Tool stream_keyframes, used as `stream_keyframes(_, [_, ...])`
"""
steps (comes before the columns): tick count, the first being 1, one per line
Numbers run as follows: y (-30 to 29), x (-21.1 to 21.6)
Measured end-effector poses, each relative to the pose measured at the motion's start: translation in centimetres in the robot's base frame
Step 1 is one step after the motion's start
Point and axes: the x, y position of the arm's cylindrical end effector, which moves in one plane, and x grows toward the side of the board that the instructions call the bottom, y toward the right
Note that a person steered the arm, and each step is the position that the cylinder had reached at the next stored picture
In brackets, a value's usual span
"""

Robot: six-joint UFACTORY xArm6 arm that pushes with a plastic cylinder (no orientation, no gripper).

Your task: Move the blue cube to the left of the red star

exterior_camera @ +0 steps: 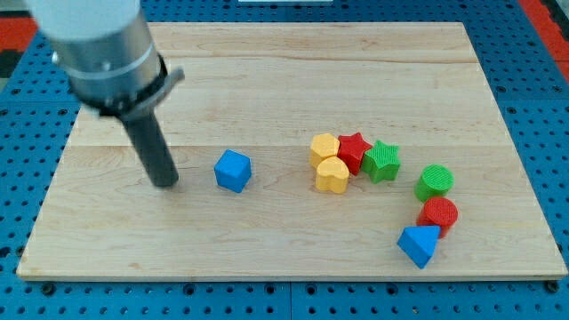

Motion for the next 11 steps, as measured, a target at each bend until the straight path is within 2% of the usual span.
stream_keyframes(1, [7.2, -0.7])
stream_keyframes(2, [8.9, 0.3])
stream_keyframes(3, [2.7, 0.3])
stream_keyframes(4, [8.6, 1.3])
stream_keyframes(5, [12.1, 2.1])
stream_keyframes(6, [10.8, 2.1])
stream_keyframes(7, [5.9, 3.4])
stream_keyframes(9, [22.4, 6.8])
stream_keyframes(11, [18.2, 6.8])
